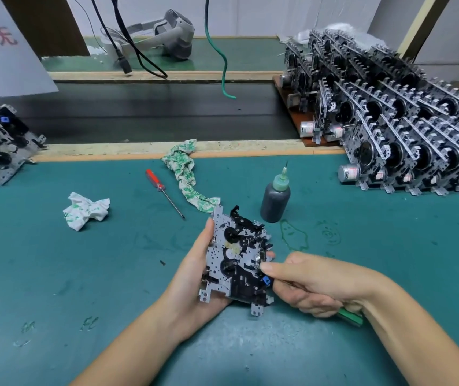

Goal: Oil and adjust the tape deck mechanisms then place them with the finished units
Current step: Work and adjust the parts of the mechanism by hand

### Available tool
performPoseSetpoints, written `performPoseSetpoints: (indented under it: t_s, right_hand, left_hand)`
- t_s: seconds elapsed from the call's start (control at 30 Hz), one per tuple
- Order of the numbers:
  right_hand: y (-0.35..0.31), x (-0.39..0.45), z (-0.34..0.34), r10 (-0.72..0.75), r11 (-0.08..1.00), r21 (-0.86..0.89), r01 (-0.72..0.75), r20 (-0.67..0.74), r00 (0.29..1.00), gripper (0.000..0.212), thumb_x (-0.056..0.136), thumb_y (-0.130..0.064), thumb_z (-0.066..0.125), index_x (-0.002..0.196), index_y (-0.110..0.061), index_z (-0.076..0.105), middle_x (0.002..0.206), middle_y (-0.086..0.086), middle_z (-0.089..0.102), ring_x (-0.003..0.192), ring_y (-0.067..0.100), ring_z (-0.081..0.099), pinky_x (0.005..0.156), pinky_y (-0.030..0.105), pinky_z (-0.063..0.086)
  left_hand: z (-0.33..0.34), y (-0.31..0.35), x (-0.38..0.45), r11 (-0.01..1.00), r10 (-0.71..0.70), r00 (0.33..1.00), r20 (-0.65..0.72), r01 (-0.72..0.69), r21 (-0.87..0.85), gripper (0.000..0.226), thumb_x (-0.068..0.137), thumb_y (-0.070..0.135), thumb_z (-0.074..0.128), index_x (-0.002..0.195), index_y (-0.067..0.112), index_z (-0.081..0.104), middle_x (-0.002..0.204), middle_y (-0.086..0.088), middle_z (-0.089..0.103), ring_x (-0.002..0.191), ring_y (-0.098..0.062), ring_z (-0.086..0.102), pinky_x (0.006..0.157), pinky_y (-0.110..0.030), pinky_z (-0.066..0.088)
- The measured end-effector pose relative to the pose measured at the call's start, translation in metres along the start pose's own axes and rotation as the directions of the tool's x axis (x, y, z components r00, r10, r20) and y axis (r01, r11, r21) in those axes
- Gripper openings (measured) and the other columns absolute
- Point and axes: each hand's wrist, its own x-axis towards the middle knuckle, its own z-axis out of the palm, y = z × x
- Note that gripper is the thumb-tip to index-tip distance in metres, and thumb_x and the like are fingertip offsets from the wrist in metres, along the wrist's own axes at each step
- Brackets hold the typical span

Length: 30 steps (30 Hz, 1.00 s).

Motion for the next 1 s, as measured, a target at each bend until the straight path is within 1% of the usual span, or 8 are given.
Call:
performPoseSetpoints:
  t_s: [0.17,0.33,0.43,0.57,0.6,0.73,0.87,1.0]
  right_hand:
    - [0.004,-0.005,-0.004,-0.109,0.994,0.024,0.108,0.007,0.994,0.058,0.097,-0.042,0.039,0.043,-0.020,0.047,0.029,-0.005,0.026,0.023,0.005,0.019,0.029,0.013,0.018]
    - [0.008,-0.008,-0.017,-0.201,0.961,0.136,0.242,-0.263,0.944,0.038,0.096,-0.033,0.043,0.065,-0.012,0.053,0.036,-0.001,0.032,0.026,0.006,0.019,0.032,0.011,0.018]
    - [0.009,-0.007,-0.020,-0.255,0.966,-0.175,0.191,-0.522,0.814,0.036,0.100,-0.025,0.042,0.070,-0.012,0.060,0.045,0.000,0.046,0.032,0.011,0.038,0.036,0.019,0.031]
    - [0.013,-0.008,-0.017,-0.404,0.746,-0.615,-0.257,-0.724,0.559,0.020,0.091,-0.044,0.052,0.080,-0.034,0.065,0.067,-0.011,0.063,0.069,0.007,0.057,0.066,0.027,0.044]
    - [0.012,-0.010,-0.014,-0.472,0.650,-0.691,-0.317,-0.694,0.544,0.013,0.087,-0.049,0.054,0.093,-0.040,0.062,0.081,-0.016,0.063,0.082,0.007,0.056,0.074,0.027,0.043]
    - [0.014,-0.013,-0.002,-0.588,0.377,-0.906,-0.190,-0.393,0.707,0.071,0.077,-0.063,0.056,0.141,-0.038,0.036,0.127,-0.017,0.047,0.121,0.005,0.038,0.105,0.022,0.019]
    - [0.023,-0.016,0.008,-0.756,0.095,-0.973,-0.212,-0.209,0.621,0.060,0.075,-0.070,0.046,0.096,-0.019,0.069,0.091,-0.008,0.066,0.094,0.016,0.062,0.105,0.032,0.033]
    - [0.035,-0.020,0.007,-0.859,0.072,-0.961,-0.267,-0.196,0.474,0.059,0.074,-0.071,0.047,0.071,-0.015,0.064,0.067,-0.006,0.060,0.071,0.019,0.062,0.096,0.036,0.037]
  left_hand:
    - [0.001,0.003,-0.003,1.000,-0.005,1.000,0.017,0.005,-0.023,0.075,0.087,0.066,0.030,0.122,0.009,0.064,0.130,-0.020,0.058,0.118,-0.030,0.057,0.103,-0.042,0.044]
    - [0.001,0.008,-0.008,0.990,0.011,0.999,0.037,-0.006,-0.141,0.093,0.080,0.075,0.035,0.126,-0.004,0.056,0.136,-0.029,0.048,0.124,-0.043,0.049,0.109,-0.050,0.032]
    - [0.002,0.011,-0.010,0.983,0.006,0.998,0.058,0.004,-0.182,0.095,0.077,0.075,0.039,0.126,-0.004,0.056,0.135,-0.031,0.048,0.121,-0.048,0.049,0.107,-0.053,0.034]
    - [0.001,0.014,-0.014,0.985,-0.056,0.988,0.145,0.078,-0.153,0.092,0.077,0.073,0.044,0.128,-0.003,0.055,0.135,-0.030,0.048,0.121,-0.050,0.048,0.103,-0.058,0.038]
    - [-0.001,0.015,-0.015,0.986,-0.079,0.982,0.170,0.102,-0.129,0.090,0.077,0.072,0.046,0.128,-0.002,0.055,0.136,-0.030,0.048,0.122,-0.050,0.048,0.104,-0.058,0.037]
    - [-0.004,0.025,-0.018,0.975,-0.216,0.955,0.201,0.201,0.091,0.074,0.075,0.061,0.066,0.122,0.004,0.063,0.131,-0.023,0.056,0.119,-0.040,0.054,0.107,-0.055,0.035]
    - [0.003,0.045,-0.012,0.909,-0.329,0.943,0.048,0.302,0.288,0.077,0.066,0.074,0.061,0.104,0.008,0.074,0.119,-0.017,0.065,0.110,-0.029,0.063,0.092,-0.038,0.053]
    - [-0.001,0.053,-0.009,0.906,-0.249,0.966,-0.069,0.258,0.336,0.092,0.073,0.077,0.033,0.098,-0.002,0.074,0.106,-0.021,0.069,0.094,-0.030,0.070,0.077,-0.039,0.059]
